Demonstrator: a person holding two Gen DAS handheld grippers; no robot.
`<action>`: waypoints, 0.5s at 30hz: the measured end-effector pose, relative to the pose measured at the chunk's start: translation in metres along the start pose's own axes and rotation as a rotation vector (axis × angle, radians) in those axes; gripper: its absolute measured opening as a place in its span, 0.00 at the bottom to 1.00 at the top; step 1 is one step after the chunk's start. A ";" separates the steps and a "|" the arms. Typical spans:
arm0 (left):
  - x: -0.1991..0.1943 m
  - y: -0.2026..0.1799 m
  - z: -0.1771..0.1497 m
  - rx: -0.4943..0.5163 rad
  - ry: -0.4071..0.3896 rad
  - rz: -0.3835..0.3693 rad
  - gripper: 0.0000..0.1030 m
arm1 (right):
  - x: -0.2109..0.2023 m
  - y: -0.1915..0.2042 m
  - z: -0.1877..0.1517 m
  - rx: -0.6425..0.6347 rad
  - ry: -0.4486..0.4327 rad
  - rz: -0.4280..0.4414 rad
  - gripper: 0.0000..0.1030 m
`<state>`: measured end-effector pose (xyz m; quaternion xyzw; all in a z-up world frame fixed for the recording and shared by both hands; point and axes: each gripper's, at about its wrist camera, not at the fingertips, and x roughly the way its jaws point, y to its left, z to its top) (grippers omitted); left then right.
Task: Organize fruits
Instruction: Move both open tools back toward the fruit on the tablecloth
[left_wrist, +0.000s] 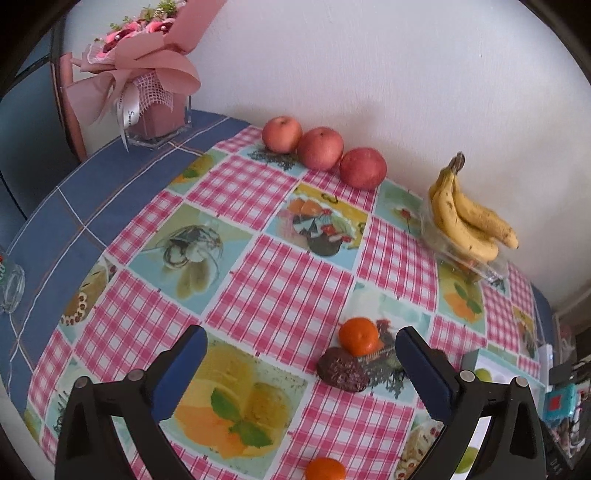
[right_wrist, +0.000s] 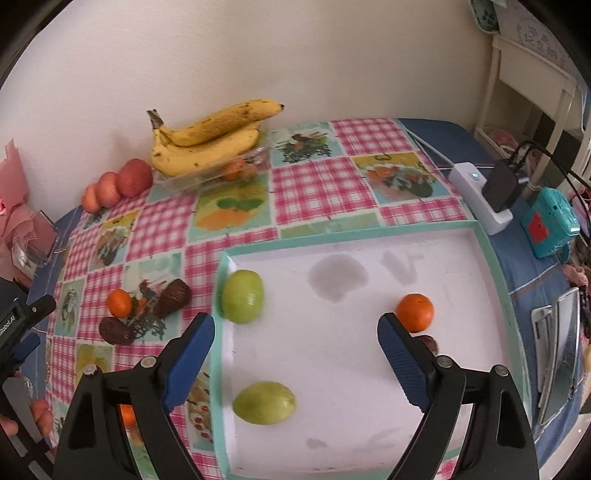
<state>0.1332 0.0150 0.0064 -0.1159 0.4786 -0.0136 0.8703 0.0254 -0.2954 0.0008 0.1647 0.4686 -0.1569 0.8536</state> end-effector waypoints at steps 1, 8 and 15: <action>0.000 0.001 0.001 -0.004 -0.006 -0.002 1.00 | 0.001 0.002 0.000 0.000 -0.001 0.006 0.88; 0.008 0.003 0.006 0.015 0.038 -0.067 1.00 | 0.008 0.024 0.001 -0.051 0.005 0.028 0.88; 0.009 0.005 0.013 0.005 0.021 -0.085 1.00 | 0.015 0.045 0.006 -0.068 0.011 0.075 0.88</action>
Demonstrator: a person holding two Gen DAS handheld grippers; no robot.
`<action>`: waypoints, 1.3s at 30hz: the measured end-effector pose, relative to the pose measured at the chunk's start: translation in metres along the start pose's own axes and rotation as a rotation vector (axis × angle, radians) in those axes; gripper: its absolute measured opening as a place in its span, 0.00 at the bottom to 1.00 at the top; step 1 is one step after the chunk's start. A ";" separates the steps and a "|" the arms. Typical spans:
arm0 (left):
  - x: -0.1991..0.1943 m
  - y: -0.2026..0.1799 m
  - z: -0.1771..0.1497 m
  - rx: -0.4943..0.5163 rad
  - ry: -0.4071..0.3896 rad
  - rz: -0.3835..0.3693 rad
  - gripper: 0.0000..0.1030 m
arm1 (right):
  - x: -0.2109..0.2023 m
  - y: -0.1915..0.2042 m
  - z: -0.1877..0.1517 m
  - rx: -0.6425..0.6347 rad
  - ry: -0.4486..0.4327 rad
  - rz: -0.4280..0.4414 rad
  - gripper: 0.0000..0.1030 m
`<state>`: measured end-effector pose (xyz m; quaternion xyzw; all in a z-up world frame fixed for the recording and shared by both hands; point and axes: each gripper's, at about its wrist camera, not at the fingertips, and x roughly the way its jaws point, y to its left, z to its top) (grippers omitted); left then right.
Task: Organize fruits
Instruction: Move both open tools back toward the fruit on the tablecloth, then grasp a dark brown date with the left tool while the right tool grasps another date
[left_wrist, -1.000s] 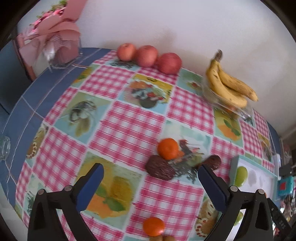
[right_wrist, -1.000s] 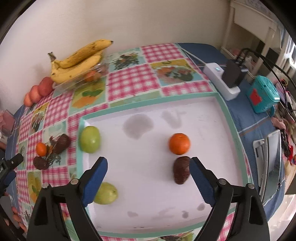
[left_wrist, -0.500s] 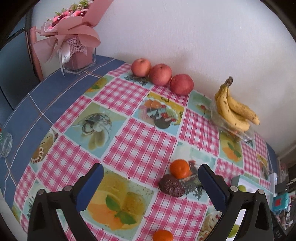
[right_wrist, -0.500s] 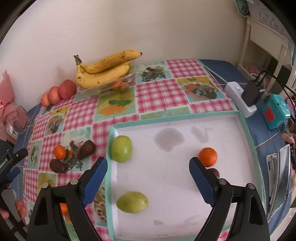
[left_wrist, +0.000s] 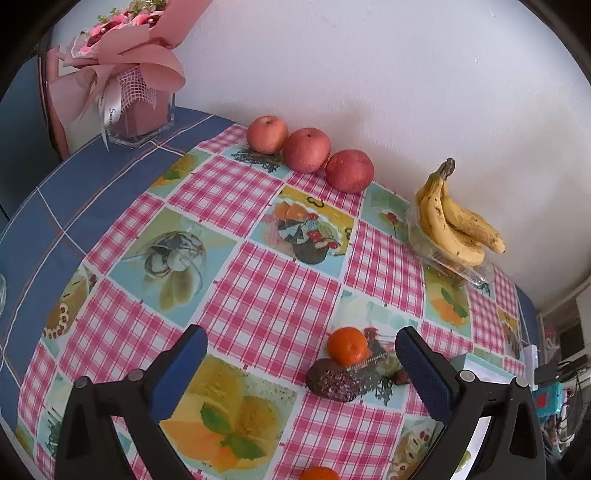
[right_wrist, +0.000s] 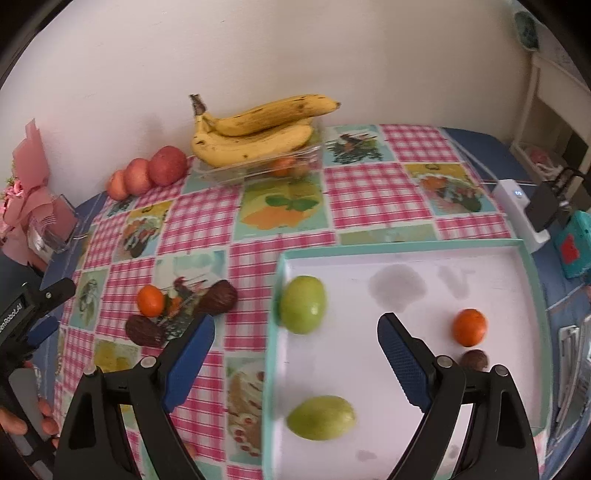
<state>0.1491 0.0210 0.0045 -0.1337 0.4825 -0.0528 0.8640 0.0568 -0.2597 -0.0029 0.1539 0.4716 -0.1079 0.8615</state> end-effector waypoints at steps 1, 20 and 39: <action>0.000 0.001 0.001 -0.003 -0.002 -0.004 1.00 | 0.003 0.005 0.001 -0.004 0.003 0.012 0.88; 0.059 0.015 -0.004 -0.096 0.143 -0.025 0.92 | 0.067 0.072 0.012 -0.141 0.090 0.039 0.52; 0.080 -0.002 -0.019 -0.073 0.260 -0.093 0.67 | 0.105 0.065 0.007 -0.061 0.139 0.068 0.39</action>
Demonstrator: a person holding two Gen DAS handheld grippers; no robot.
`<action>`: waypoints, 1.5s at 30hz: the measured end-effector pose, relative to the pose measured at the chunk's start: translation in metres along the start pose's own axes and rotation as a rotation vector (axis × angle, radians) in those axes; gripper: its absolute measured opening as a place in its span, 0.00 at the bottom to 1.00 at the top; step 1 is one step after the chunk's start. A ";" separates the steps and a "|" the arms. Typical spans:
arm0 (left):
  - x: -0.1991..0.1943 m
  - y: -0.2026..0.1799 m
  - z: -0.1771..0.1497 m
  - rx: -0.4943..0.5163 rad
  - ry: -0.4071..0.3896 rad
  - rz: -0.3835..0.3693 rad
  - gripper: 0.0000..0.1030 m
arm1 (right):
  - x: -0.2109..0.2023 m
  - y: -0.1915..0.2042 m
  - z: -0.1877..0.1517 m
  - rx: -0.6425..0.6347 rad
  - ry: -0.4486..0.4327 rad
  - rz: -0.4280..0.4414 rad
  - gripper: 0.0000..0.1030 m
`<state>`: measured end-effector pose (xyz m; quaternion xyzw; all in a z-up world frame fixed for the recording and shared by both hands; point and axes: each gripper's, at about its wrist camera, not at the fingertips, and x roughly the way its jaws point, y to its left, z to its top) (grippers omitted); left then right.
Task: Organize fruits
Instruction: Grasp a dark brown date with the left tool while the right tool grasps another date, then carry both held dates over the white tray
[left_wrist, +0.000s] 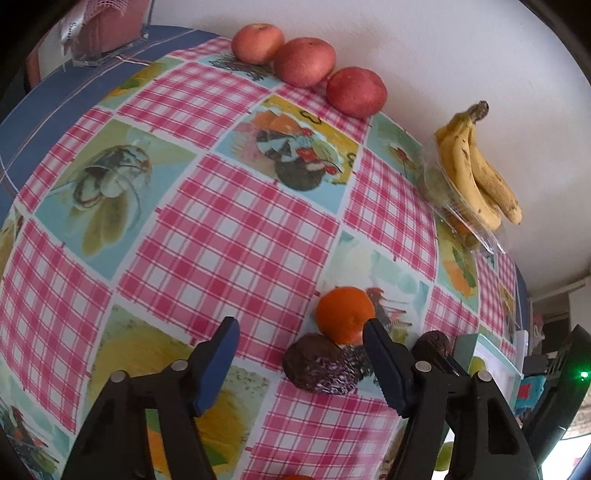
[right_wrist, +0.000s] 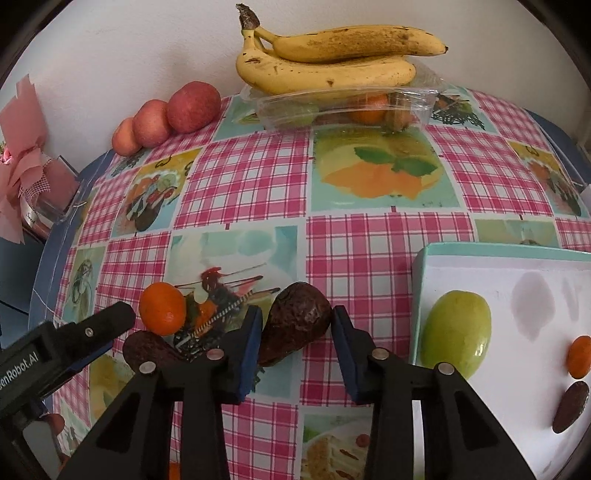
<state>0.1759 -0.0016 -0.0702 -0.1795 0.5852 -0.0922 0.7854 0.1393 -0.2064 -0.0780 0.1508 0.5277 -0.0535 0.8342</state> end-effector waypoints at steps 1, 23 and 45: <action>0.000 -0.001 -0.001 0.002 0.006 -0.004 0.65 | 0.000 -0.001 -0.001 0.001 0.002 0.000 0.39; 0.006 -0.002 -0.015 -0.014 0.067 -0.072 0.41 | -0.010 -0.016 -0.010 0.060 0.041 -0.002 0.38; -0.063 -0.029 -0.021 0.076 -0.088 -0.121 0.41 | -0.078 -0.022 -0.027 0.081 -0.034 0.020 0.38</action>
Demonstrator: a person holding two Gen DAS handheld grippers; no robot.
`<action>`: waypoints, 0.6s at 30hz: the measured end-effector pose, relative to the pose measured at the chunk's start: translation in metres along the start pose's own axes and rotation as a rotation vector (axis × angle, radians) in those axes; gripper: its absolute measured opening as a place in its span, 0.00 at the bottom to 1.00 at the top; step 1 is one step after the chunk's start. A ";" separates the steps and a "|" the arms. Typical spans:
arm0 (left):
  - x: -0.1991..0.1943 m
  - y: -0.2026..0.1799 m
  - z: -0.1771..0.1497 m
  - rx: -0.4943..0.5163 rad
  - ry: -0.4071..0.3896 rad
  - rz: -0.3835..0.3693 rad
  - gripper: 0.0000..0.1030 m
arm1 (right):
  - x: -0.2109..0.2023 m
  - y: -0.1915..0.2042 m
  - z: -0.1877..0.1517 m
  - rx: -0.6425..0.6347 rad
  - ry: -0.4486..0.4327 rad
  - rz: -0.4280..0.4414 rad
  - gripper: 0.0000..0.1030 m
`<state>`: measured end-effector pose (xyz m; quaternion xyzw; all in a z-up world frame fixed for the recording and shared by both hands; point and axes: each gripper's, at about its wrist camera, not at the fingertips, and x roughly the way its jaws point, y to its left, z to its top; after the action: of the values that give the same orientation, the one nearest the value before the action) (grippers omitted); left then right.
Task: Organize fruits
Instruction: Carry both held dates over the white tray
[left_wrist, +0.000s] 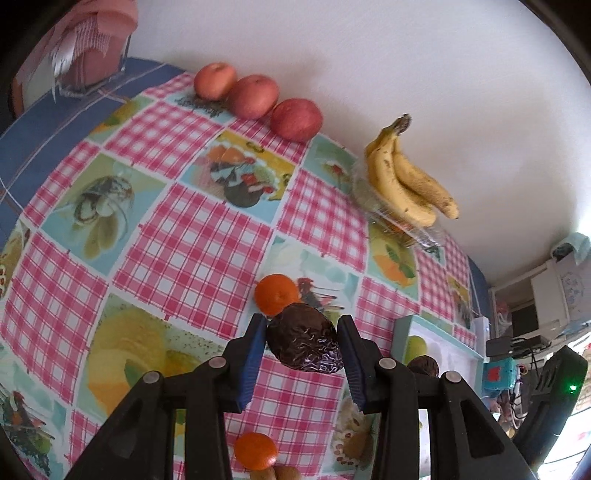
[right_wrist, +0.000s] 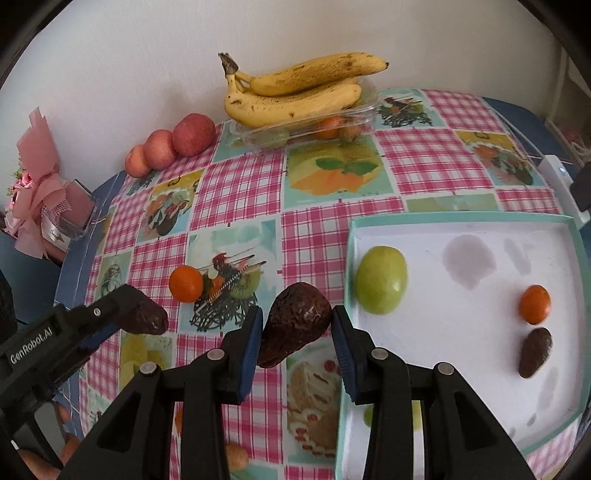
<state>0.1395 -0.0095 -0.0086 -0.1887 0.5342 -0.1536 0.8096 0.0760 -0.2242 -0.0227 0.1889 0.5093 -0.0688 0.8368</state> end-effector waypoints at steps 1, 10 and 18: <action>-0.004 -0.004 -0.001 0.011 -0.009 -0.002 0.41 | -0.005 -0.001 -0.001 0.002 -0.008 0.000 0.38; -0.025 -0.031 -0.005 0.087 -0.060 -0.008 0.41 | -0.052 -0.011 -0.007 0.017 -0.100 -0.002 0.38; -0.036 -0.049 -0.007 0.132 -0.091 -0.012 0.41 | -0.078 -0.038 -0.009 0.045 -0.145 -0.038 0.38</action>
<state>0.1170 -0.0371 0.0411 -0.1447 0.4846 -0.1845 0.8427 0.0207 -0.2615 0.0327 0.1925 0.4493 -0.1098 0.8654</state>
